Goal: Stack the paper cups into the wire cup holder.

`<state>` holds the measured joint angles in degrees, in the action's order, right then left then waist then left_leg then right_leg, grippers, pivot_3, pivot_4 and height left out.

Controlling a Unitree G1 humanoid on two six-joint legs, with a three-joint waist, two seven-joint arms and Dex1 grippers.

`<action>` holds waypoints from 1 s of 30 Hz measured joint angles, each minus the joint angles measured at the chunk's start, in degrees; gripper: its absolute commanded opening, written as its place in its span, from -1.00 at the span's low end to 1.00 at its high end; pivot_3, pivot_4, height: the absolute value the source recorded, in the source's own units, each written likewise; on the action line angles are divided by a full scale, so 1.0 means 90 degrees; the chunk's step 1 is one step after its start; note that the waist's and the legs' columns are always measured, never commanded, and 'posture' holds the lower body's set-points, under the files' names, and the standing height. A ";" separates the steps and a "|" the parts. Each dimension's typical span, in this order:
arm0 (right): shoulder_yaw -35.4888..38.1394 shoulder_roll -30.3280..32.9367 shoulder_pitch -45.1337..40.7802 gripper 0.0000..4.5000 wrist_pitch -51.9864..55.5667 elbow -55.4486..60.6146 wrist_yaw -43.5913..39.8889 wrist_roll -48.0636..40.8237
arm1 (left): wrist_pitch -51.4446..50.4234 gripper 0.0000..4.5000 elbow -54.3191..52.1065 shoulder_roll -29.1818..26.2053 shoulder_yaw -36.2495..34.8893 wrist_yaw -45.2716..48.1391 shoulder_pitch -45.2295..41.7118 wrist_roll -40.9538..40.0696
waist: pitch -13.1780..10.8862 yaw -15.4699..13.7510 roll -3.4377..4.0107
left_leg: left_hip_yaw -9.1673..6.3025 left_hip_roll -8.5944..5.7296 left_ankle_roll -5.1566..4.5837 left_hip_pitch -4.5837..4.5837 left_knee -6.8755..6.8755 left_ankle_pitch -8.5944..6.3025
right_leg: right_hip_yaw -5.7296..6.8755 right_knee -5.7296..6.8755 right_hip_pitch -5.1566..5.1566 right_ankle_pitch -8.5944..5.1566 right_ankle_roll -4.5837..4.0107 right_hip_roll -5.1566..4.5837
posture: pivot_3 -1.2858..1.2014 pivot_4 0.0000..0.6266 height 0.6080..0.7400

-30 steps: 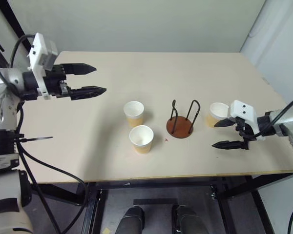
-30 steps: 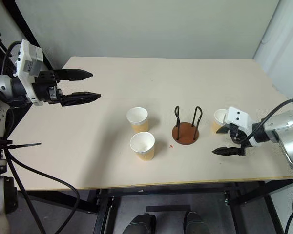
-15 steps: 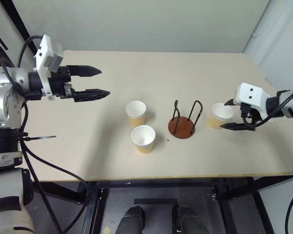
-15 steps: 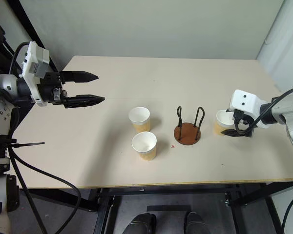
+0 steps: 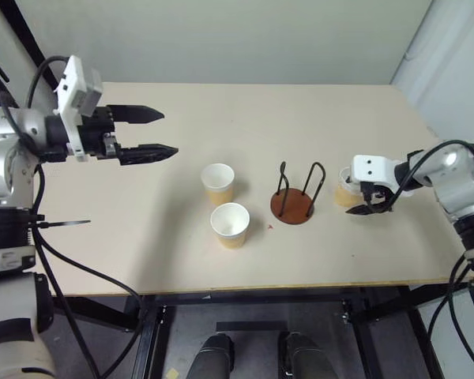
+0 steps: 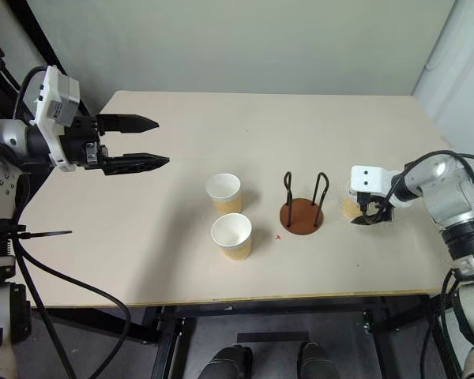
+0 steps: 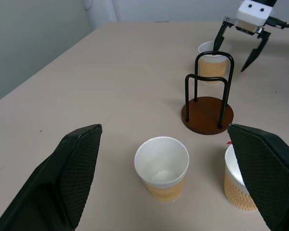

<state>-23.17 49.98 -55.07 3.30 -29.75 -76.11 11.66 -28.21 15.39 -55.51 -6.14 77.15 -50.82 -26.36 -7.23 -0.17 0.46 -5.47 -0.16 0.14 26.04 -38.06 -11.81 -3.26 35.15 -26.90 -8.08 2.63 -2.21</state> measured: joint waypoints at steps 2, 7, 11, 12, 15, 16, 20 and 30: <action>-0.0052 -0.0098 -0.0046 -0.11 -0.0249 -0.0305 0.0037 0.0186 | -0.0039 1.00 -0.0018 -0.0010 -0.0001 -0.0005 0.0014 -0.0004 | 0.0000 -0.0006 0.0000 | 0.0000 0.0000 0.0000 0.0002 0.0000 0.0000 | 0.0001 0.0000 -0.0001 0.0001 -0.0001 -0.0001 | 0.03 -0.52 1.00; -0.0036 -0.0140 -0.0114 -0.91 -0.0362 -0.0506 -0.0126 0.0235 | -0.0073 1.00 -0.0073 -0.0036 -0.0032 -0.0010 0.0051 -0.0007 | -0.0001 0.0004 0.0001 | 0.0001 0.0000 0.0003 0.0001 0.0004 -0.0002 | 0.0001 0.0000 -0.0002 0.0001 -0.0001 -0.0002 | 0.03 -0.52 1.00; 0.0145 0.0055 -0.0245 -0.97 -0.0252 -0.0370 -0.0385 0.0143 | -0.0076 1.00 -0.0084 -0.0097 -0.0032 -0.0009 0.0052 -0.0008 | -0.0002 0.0000 0.0003 | 0.0001 0.0000 0.0003 0.0002 0.0005 -0.0002 | 0.0001 0.0000 -0.0002 0.0000 -0.0002 -0.0002 | 0.03 -0.52 1.00; 0.0226 0.0122 -0.0284 -0.97 -0.0193 -0.0320 -0.0441 0.0092 | -0.0076 1.00 -0.0083 -0.0113 -0.0034 -0.0009 0.0052 -0.0008 | -0.0002 -0.0001 0.0003 | 0.0001 0.0000 0.0004 0.0003 0.0005 -0.0002 | 0.0001 -0.0002 -0.0002 0.0000 -0.0002 -0.0002 | 0.03 -0.52 1.00; 0.0500 0.0418 -0.0533 -0.97 -0.0007 -0.0002 -0.0614 -0.0035 | -0.0075 1.00 -0.0073 -0.0123 -0.0034 -0.0008 0.0049 -0.0006 | -0.0003 0.0001 0.0004 | 0.0002 -0.0001 0.0004 0.0004 0.0007 -0.0003 | 0.0001 -0.0003 -0.0003 -0.0001 -0.0004 -0.0002 | 0.03 -0.52 1.00; 0.0577 0.0521 -0.0654 -0.97 0.0071 0.0146 -0.0666 -0.0074 | -0.0075 1.00 -0.0069 -0.0123 -0.0034 -0.0007 0.0047 -0.0004 | -0.0003 0.0006 0.0004 | 0.0001 0.0000 0.0004 0.0001 0.0010 -0.0003 | 0.0000 -0.0003 -0.0003 -0.0002 -0.0006 -0.0002 | 0.03 -0.52 1.00; 0.0812 0.0510 -0.1194 -0.97 0.0609 0.0830 -0.0930 -0.0366 | -0.0067 1.00 -0.0027 -0.0114 -0.0025 0.0001 0.0010 0.0024 | -0.0004 0.0032 0.0006 | 0.0001 0.0000 0.0005 0.0000 0.0013 -0.0002 | 0.0000 0.0005 -0.0011 -0.0005 -0.0011 0.0000 | 0.03 -0.52 1.00; 0.0643 -0.0452 -0.1558 -0.97 0.1430 0.2305 -0.1282 -0.0882 | 0.0004 1.00 0.0101 0.0066 0.0071 0.0025 -0.0157 0.0080 | -0.0004 0.0035 0.0007 | -0.0001 -0.0002 0.0007 0.0006 0.0007 -0.0002 | 0.0001 0.0009 -0.0016 -0.0012 -0.0022 0.0001 | 0.03 -0.52 1.00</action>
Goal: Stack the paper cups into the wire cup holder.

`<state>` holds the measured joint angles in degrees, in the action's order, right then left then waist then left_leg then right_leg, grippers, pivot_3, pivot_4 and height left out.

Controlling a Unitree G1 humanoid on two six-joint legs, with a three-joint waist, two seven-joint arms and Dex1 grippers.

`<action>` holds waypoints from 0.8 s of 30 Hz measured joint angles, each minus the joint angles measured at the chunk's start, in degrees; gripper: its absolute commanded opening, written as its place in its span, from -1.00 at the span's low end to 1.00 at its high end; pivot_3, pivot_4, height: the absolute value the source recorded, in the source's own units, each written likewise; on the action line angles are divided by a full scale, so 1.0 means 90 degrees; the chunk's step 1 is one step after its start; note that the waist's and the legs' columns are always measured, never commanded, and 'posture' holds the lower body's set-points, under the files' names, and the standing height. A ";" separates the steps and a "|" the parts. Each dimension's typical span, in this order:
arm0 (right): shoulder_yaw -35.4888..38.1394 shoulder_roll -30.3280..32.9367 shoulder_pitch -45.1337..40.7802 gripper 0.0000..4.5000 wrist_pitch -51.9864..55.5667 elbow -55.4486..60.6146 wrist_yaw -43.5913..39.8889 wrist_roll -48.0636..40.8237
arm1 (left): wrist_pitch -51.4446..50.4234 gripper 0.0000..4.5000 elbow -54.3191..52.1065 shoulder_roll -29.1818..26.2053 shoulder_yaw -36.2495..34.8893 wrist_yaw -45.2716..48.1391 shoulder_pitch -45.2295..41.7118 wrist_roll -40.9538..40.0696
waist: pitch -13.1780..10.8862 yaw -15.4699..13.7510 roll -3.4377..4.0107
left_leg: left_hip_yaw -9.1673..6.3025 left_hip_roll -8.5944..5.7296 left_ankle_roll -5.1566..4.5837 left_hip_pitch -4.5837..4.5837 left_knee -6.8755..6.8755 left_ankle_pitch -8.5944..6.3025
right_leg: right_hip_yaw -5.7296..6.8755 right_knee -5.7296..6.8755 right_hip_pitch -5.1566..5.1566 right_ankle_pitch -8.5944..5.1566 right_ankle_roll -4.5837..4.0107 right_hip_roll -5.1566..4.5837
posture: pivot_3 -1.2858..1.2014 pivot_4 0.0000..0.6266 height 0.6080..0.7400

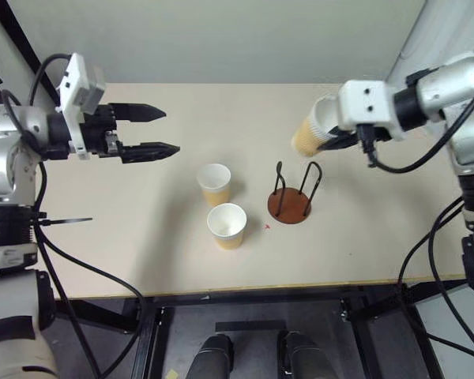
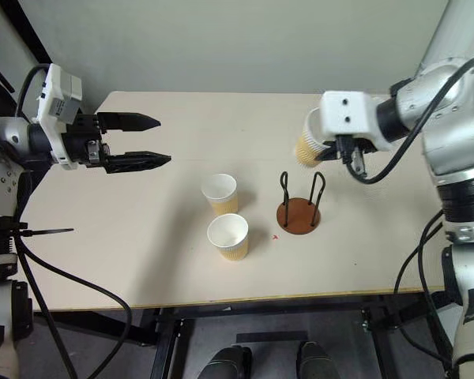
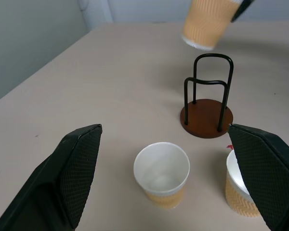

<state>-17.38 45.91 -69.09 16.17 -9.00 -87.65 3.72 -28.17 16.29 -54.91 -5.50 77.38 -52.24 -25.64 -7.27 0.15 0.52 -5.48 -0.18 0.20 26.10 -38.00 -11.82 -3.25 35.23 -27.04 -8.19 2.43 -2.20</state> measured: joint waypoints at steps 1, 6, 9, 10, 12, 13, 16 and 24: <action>-0.0075 -0.0024 -0.0001 -0.97 -0.0101 -0.0025 -0.0001 0.0044 | 0.0001 1.00 0.0000 0.0000 0.0000 0.0000 0.0000 -0.0001 | 0.0000 -0.0008 0.0000 | 0.0000 0.0000 0.0000 0.0000 0.0000 0.0000 | 0.0001 0.0000 0.0000 0.0000 -0.0001 0.0000 | 0.03 -0.52 1.00; -0.0432 -0.0016 0.0117 -0.97 -0.0760 -0.0414 -0.0040 0.0357 | -0.0006 1.00 -0.0034 -0.0039 -0.0047 -0.0008 0.0058 -0.0014 | 0.0000 -0.0015 0.0000 | 0.0000 0.0000 0.0000 0.0000 0.0000 -0.0001 | 0.0001 0.0003 -0.0003 -0.0001 -0.0001 -0.0001 | 0.03 -0.52 1.00; -0.0455 0.0032 0.0199 -0.97 -0.0926 -0.0474 -0.0148 0.0378 | -0.0049 1.00 -0.0075 -0.0050 -0.0067 -0.0023 0.0127 -0.0019 | 0.0000 -0.0013 0.0000 | 0.0001 0.0001 0.0001 0.0000 0.0001 0.0000 | 0.0001 0.0011 -0.0008 -0.0001 -0.0001 0.0000 | 0.03 -0.52 1.00; -0.0456 0.0044 0.0209 -0.97 -0.0971 -0.0474 -0.0191 0.0380 | -0.0063 1.00 -0.0089 -0.0052 -0.0068 -0.0027 0.0139 -0.0021 | 0.0000 -0.0010 0.0000 | 0.0000 0.0001 0.0001 -0.0001 0.0001 0.0000 | 0.0001 0.0014 -0.0008 -0.0001 -0.0001 0.0000 | 0.03 -0.52 1.00; -0.0456 0.0053 0.0231 -0.97 -0.1036 -0.0471 -0.0257 0.0381 | -0.0074 1.00 -0.0104 -0.0057 -0.0069 -0.0032 0.0147 -0.0023 | 0.0000 -0.0005 0.0000 | 0.0000 0.0001 0.0003 -0.0003 -0.0002 0.0001 | 0.0000 0.0017 -0.0007 -0.0001 -0.0001 0.0000 | 0.03 -0.52 1.00; -0.0457 0.0053 0.0244 -0.97 -0.1055 -0.0469 -0.0282 0.0382 | -0.0076 1.00 -0.0110 -0.0061 -0.0070 -0.0033 0.0149 -0.0023 | 0.0000 -0.0004 0.0000 | 0.0001 0.0001 0.0003 -0.0003 -0.0004 0.0002 | 0.0000 0.0019 -0.0007 -0.0001 -0.0001 0.0000 | 0.03 -0.52 1.00; -0.0465 0.0039 0.0292 -0.97 -0.1086 -0.0447 -0.0313 0.0409 | -0.0077 1.00 -0.0123 -0.0077 -0.0072 -0.0036 0.0151 -0.0023 | 0.0000 -0.0003 0.0000 | 0.0001 0.0001 0.0004 -0.0005 -0.0007 0.0003 | 0.0000 0.0027 -0.0007 -0.0001 -0.0001 0.0000 | 0.03 -0.52 1.00; -0.0510 -0.0350 0.0316 -0.16 -0.1132 -0.0389 -0.0186 0.0502 | -0.0071 1.00 -0.0120 -0.0080 -0.0072 -0.0039 0.0149 -0.0017 | 0.0000 0.0010 0.0000 | 0.0001 0.0001 0.0007 -0.0009 -0.0007 0.0007 | -0.0001 0.0042 -0.0013 -0.0004 -0.0006 0.0000 | 0.03 -0.52 1.00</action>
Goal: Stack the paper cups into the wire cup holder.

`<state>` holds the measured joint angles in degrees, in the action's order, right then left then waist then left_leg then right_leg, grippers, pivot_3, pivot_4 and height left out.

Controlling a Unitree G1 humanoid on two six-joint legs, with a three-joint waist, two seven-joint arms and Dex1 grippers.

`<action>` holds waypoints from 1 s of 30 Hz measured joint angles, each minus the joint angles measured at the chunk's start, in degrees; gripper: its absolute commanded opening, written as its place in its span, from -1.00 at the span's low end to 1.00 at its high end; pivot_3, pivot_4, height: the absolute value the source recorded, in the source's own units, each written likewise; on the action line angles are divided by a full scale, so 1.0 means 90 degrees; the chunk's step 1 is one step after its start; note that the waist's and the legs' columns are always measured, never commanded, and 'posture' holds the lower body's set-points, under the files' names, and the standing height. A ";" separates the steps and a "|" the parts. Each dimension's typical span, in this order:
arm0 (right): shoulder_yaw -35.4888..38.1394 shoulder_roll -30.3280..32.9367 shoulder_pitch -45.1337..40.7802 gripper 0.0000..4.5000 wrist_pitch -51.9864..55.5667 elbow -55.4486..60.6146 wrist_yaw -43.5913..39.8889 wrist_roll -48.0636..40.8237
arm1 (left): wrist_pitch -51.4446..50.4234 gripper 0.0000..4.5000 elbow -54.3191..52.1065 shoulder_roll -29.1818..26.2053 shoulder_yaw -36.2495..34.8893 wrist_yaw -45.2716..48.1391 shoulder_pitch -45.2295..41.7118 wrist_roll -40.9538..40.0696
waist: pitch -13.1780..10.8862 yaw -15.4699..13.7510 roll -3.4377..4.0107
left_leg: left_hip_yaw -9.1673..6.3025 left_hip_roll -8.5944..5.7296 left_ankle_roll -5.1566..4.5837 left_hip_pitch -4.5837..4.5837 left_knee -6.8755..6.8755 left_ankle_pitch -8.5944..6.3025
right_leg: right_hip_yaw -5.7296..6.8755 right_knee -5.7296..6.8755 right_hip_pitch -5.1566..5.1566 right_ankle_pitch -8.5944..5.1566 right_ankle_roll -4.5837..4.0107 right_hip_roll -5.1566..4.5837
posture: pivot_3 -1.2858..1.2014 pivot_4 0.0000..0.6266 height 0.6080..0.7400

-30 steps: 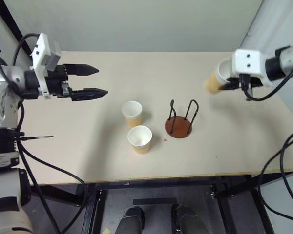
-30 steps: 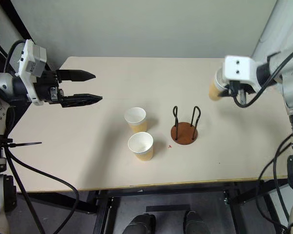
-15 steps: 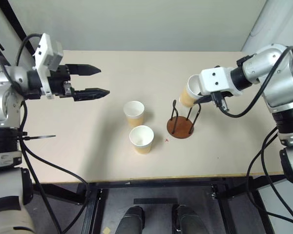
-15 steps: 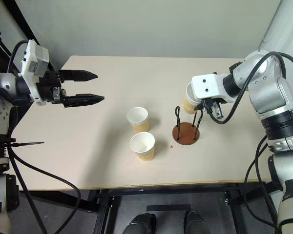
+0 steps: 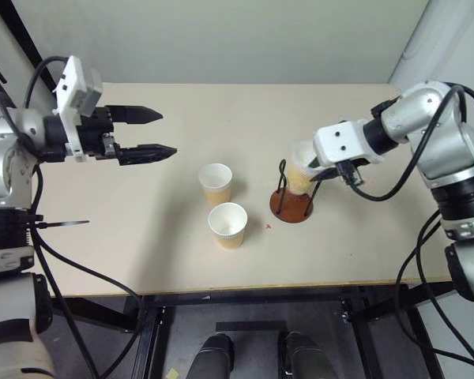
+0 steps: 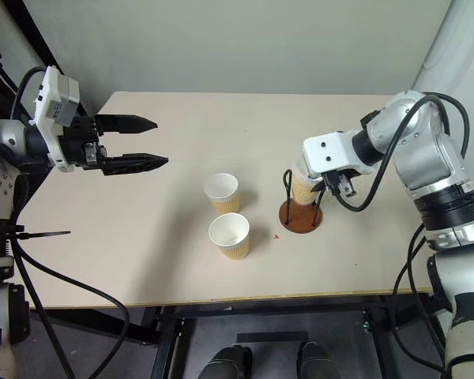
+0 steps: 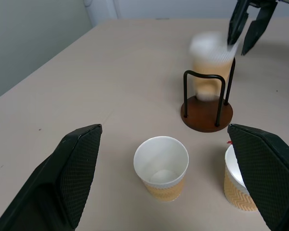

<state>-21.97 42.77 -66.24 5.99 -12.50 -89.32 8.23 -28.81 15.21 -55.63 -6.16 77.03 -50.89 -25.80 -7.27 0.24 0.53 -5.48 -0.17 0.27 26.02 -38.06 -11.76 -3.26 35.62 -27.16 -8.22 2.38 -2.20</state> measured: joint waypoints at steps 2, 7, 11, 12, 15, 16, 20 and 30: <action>0.0002 -0.0106 0.0001 -0.16 0.0086 0.0009 0.0115 -0.0005 | 0.0004 1.00 0.0002 0.0002 0.0000 -0.0002 0.0000 0.0003 | 0.0000 -0.0002 0.0000 | 0.0000 0.0000 0.0000 0.0000 0.0000 0.0000 | 0.0000 0.0001 0.0000 -0.0001 -0.0001 0.0000 | 0.03 -0.52 1.00; 0.0245 -0.0286 0.0129 -0.16 0.0862 0.0298 0.0438 -0.0337 | 0.0049 1.00 -0.0073 -0.0018 0.0031 0.0045 0.0025 0.0039 | 0.0000 -0.0010 0.0000 | 0.0000 -0.0001 0.0001 0.0005 0.0000 0.0000 | 0.0001 0.0000 -0.0002 -0.0002 -0.0004 0.0000 | 0.03 -0.52 1.00; 0.1085 -0.0135 0.0289 -0.16 0.3051 0.1251 0.0383 -0.1601 | 0.0262 1.00 -0.0712 -0.0374 0.0187 0.0366 0.0524 0.0150 | 0.0000 -0.0011 -0.0001 | 0.0009 -0.0002 0.0007 0.0011 0.0007 -0.0003 | 0.0003 -0.0004 -0.0005 -0.0023 -0.0023 0.0002 | 0.03 -0.52 1.00; 0.1330 -0.0065 0.0289 -0.16 0.3664 0.1531 0.0385 -0.1966 | 0.0268 1.00 -0.0863 -0.0434 0.0234 0.0460 0.0640 0.0149 | 0.0000 -0.0016 -0.0001 | 0.0009 -0.0002 0.0009 0.0011 0.0008 -0.0005 | 0.0003 -0.0002 -0.0004 -0.0032 -0.0030 0.0002 | 0.03 -0.52 1.00; 0.1959 0.0077 0.0274 -0.16 0.5108 0.2156 0.0560 -0.2907 | 0.0285 1.00 -0.1292 -0.0569 0.0371 0.0728 0.0784 0.0137 | 0.0004 -0.0023 -0.0008 | 0.0009 -0.0002 0.0014 0.0006 0.0004 -0.0008 | 0.0003 0.0016 -0.0005 -0.0051 -0.0047 0.0004 | 0.03 -0.52 1.00; 0.2104 0.0140 0.0276 -0.16 0.5426 0.2271 0.0634 -0.3125 | 0.0308 1.00 -0.1429 -0.0638 0.0436 0.0834 0.0795 0.0137 | 0.0003 -0.0023 -0.0007 | 0.0011 -0.0003 0.0014 0.0003 0.0003 -0.0008 | 0.0001 0.0022 -0.0005 -0.0053 -0.0049 0.0004 | 0.03 -0.52 1.00; 0.2496 0.0627 0.0482 -0.16 0.6080 0.2826 0.0890 -0.3754 | 0.0435 1.00 -0.1697 -0.0683 0.0724 0.1158 0.0581 0.0140 | 0.0004 -0.0050 -0.0009 | 0.0005 -0.0001 0.0018 -0.0006 0.0003 -0.0003 | 0.0002 0.0042 -0.0005 -0.0058 -0.0048 0.0004 | 0.03 -0.52 1.00; 0.2319 0.1650 0.1851 0.85 0.5575 0.3497 0.1242 -0.3902 | 0.0986 1.00 -0.1648 -0.0322 0.1627 0.1437 -0.0019 0.0418 | 0.0004 -0.0013 -0.0007 | 0.0004 0.0001 0.0015 -0.0013 0.0002 0.0006 | -0.0006 0.0059 -0.0008 -0.0054 -0.0042 0.0003 | 0.03 -0.52 1.00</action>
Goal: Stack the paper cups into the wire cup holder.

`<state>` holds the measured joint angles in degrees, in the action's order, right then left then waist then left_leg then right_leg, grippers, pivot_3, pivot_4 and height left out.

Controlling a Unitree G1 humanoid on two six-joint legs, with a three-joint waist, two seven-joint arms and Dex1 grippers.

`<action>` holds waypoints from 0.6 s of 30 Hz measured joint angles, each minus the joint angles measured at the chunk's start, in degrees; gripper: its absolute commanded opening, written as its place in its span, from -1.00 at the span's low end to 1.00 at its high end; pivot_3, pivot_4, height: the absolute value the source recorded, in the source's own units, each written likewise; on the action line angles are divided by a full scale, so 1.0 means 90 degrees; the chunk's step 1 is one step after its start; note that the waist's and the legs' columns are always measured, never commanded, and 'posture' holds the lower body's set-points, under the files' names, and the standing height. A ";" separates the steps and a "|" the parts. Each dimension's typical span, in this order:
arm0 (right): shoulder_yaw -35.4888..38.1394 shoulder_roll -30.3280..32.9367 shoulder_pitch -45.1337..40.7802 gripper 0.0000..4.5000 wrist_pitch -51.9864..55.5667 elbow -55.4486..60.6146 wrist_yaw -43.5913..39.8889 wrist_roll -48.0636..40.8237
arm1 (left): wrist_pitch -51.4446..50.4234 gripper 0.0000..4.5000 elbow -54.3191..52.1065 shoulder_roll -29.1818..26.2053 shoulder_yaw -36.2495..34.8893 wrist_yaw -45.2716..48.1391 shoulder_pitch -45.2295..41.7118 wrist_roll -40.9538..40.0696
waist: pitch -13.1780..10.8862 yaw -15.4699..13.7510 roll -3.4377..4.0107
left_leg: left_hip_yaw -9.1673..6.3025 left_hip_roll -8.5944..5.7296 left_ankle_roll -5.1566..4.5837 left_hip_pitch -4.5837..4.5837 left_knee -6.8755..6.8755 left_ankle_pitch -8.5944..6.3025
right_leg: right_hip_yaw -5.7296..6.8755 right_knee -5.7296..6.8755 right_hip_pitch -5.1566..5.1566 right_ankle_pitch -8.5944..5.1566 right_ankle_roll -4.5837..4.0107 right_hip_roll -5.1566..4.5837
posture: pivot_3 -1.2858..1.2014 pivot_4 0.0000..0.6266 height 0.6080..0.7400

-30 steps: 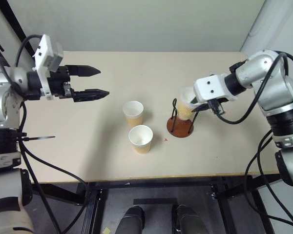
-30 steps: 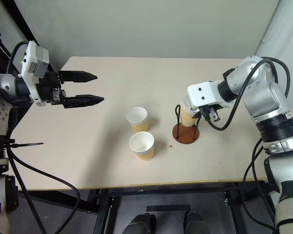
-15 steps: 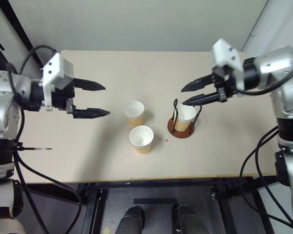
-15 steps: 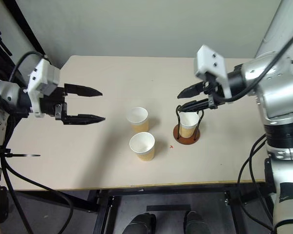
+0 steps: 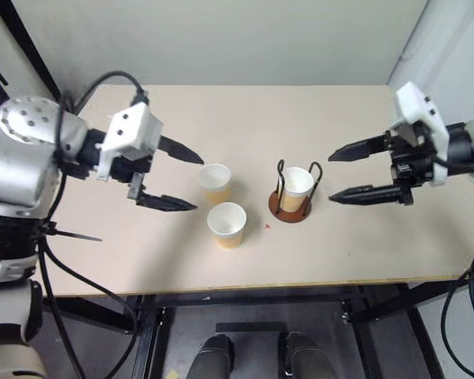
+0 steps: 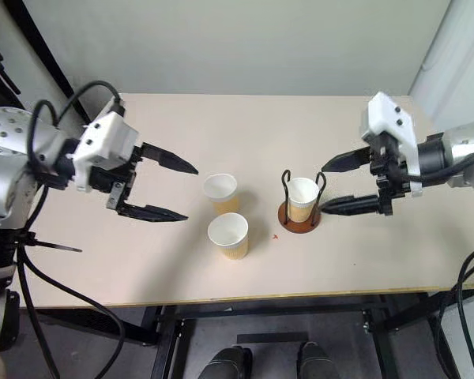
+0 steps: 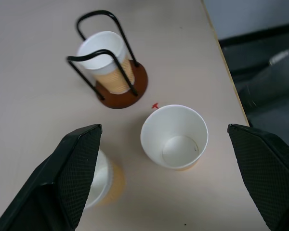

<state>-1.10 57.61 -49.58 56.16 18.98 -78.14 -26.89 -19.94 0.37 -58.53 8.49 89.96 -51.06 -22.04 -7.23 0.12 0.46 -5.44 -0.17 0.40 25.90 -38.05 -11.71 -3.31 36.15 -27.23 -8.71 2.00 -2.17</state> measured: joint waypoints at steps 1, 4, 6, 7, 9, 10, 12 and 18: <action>-0.0002 0.0039 0.0062 0.85 -0.0042 0.0054 0.0054 0.0001 | 0.0140 1.00 0.0003 -0.0002 0.0121 0.0002 -0.0012 0.0022 | 0.0000 0.0001 0.0000 | 0.0000 0.0000 0.0000 0.0001 0.0002 0.0000 | 0.0001 -0.0001 -0.0001 -0.0001 0.0005 0.0001 | 0.03 -0.52 1.00; -0.0005 0.0258 0.0312 0.85 -0.0163 0.0293 0.0187 -0.0008 | 0.0717 1.00 0.0001 -0.0153 0.0616 0.0009 -0.0021 0.0137 | 0.0000 -0.0010 0.0000 | -0.0002 0.0001 -0.0006 0.0005 0.0001 -0.0008 | 0.0006 -0.0006 0.0003 -0.0010 0.0021 0.0000 | 0.03 -0.52 1.00; -0.0002 0.0307 0.0445 0.85 -0.0178 0.0382 0.0261 -0.0061 | 0.1132 1.00 -0.0020 -0.0256 0.0944 0.0012 -0.0017 0.0191 | 0.0000 -0.0017 0.0000 | -0.0002 0.0001 -0.0008 0.0012 -0.0001 -0.0011 | 0.0005 -0.0014 0.0002 -0.0010 0.0023 0.0000 | 0.03 -0.52 1.00; -0.0002 0.0308 0.0457 0.85 -0.0170 0.0417 0.0310 -0.0113 | 0.1317 1.00 -0.0028 -0.0303 0.1083 0.0013 -0.0017 0.0222 | 0.0000 -0.0016 0.0000 | -0.0001 0.0000 -0.0009 0.0013 -0.0003 -0.0013 | 0.0005 -0.0014 0.0001 -0.0010 0.0024 -0.0001 | 0.03 -0.52 1.00; 0.0027 0.0341 0.0479 0.85 -0.0136 0.0509 0.0373 -0.0228 | 0.1636 1.00 -0.0056 -0.0350 0.1285 0.0014 -0.0012 0.0275 | 0.0000 -0.0017 0.0000 | -0.0001 0.0000 -0.0010 0.0014 -0.0003 -0.0014 | 0.0006 -0.0016 0.0002 -0.0011 0.0028 -0.0001 | 0.03 -0.52 1.00; 0.0052 0.0385 0.0511 0.85 -0.0109 0.0566 0.0403 -0.0282 | 0.1755 1.00 -0.0072 -0.0353 0.1362 0.0015 -0.0008 0.0286 | 0.0000 -0.0018 0.0000 | -0.0001 0.0000 -0.0010 0.0014 -0.0002 -0.0015 | 0.0006 -0.0016 0.0002 -0.0011 0.0028 -0.0001 | 0.03 -0.52 1.00; 0.0081 0.0433 0.0571 0.85 -0.0069 0.0623 0.0464 -0.0392 | 0.1914 1.00 -0.0131 -0.0356 0.1459 0.0016 0.0028 0.0290 | 0.0000 -0.0020 0.0000 | -0.0002 0.0000 -0.0010 0.0014 -0.0003 -0.0015 | 0.0007 -0.0016 0.0003 -0.0011 0.0028 -0.0001 | 0.03 -0.52 1.00; 0.0081 0.0503 0.0604 0.85 -0.0041 0.0684 0.0635 -0.0588 | 0.2451 1.00 -0.0187 -0.0334 0.1795 0.0019 0.0240 0.0490 | 0.0000 -0.0025 0.0000 | -0.0003 0.0000 -0.0010 0.0011 -0.0008 -0.0014 | 0.0007 -0.0013 0.0006 -0.0011 0.0029 -0.0001 | 0.03 -0.52 1.00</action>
<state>-0.37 62.14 -44.14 55.79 25.13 -72.43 -32.18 2.12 -1.31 -61.54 24.65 90.13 -48.90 -17.62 -7.23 -0.11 0.46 -5.46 -0.17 0.31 26.01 -38.12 -11.84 -3.25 36.03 -27.18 -8.81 2.25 -2.18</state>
